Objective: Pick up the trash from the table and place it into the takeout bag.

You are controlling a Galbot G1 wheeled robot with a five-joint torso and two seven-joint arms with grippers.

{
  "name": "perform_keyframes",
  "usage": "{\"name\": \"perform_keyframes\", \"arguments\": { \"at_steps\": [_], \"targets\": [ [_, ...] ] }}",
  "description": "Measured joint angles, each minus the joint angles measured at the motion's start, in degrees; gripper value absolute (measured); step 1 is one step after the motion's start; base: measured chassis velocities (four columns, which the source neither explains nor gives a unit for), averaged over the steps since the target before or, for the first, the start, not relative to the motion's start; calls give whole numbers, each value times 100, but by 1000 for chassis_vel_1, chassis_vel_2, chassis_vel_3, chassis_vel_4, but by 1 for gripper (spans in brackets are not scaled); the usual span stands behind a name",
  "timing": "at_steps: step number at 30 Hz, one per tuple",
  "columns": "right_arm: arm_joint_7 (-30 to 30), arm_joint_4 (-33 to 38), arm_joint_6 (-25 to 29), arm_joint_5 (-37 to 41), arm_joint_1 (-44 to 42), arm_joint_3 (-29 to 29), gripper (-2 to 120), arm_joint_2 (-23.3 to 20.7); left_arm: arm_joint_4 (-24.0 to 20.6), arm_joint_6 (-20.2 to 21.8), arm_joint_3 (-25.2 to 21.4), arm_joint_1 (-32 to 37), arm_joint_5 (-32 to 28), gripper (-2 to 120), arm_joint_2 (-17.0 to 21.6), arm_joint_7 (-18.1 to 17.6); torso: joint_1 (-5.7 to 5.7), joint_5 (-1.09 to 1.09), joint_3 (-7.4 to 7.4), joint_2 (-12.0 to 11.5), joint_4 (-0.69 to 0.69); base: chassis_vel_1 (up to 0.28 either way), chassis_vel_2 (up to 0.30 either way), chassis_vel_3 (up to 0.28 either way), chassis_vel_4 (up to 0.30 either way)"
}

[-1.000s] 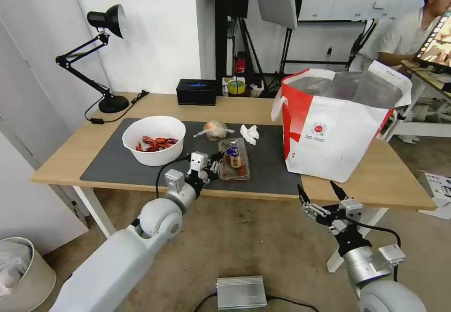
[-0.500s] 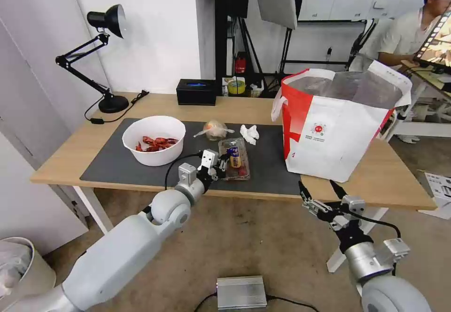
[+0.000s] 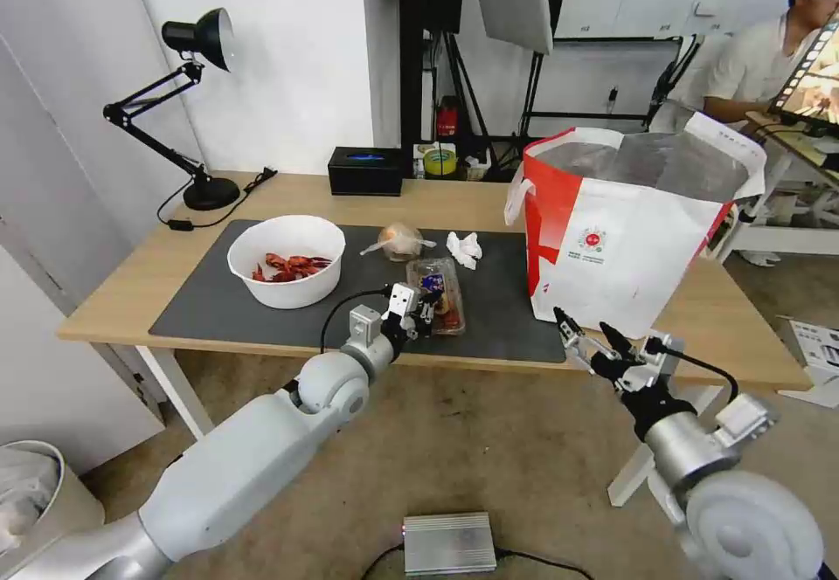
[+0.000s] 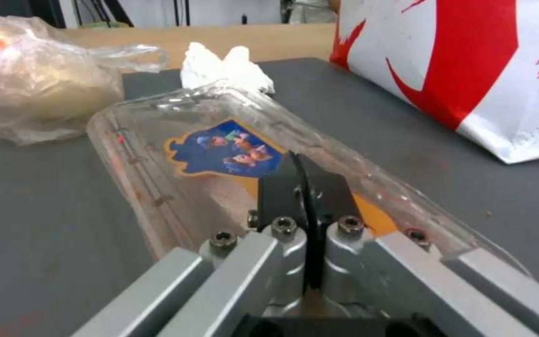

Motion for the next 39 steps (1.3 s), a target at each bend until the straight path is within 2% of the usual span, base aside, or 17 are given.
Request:
{"name": "perform_keyframes", "arguments": {
  "at_steps": [8, 17, 19, 25, 39],
  "targets": [
    [368, -342, -365, 1383, 876, -204, 100, -209, -46, 0, 9, 13, -52, 0, 44, -31, 0, 0, 0, 0, 1, 0, 0, 0, 0],
    [594, -653, -608, 2005, 1354, -364, 100, -200, -91, 0, 9, 17, -126, 0, 91, -133, 0, 0, 0, 0, 0, 0, 0, 0, 0],
    [705, -809, -800, 2276, 1585, -453, 100, -153, -115, -4, 5, 29, -133, 0, 102, -141, 0, 0, 0, 0, -1, 0, 0, 0, 0],
    [857, -1149, -1081, 2575, 2154, -774, 100, -44, -146, -12, -4, 56, -133, 0, 103, -147, 0, 0, 1, 0, 0, 0, 0, 0, 0],
    [1184, -2025, -1411, 2667, 3340, -1595, 100, 359, -161, -40, 21, 75, -138, 0, 102, -174, 0, -1, 1, 0, 0, 0, 0, 0, 0]
  ]
}}
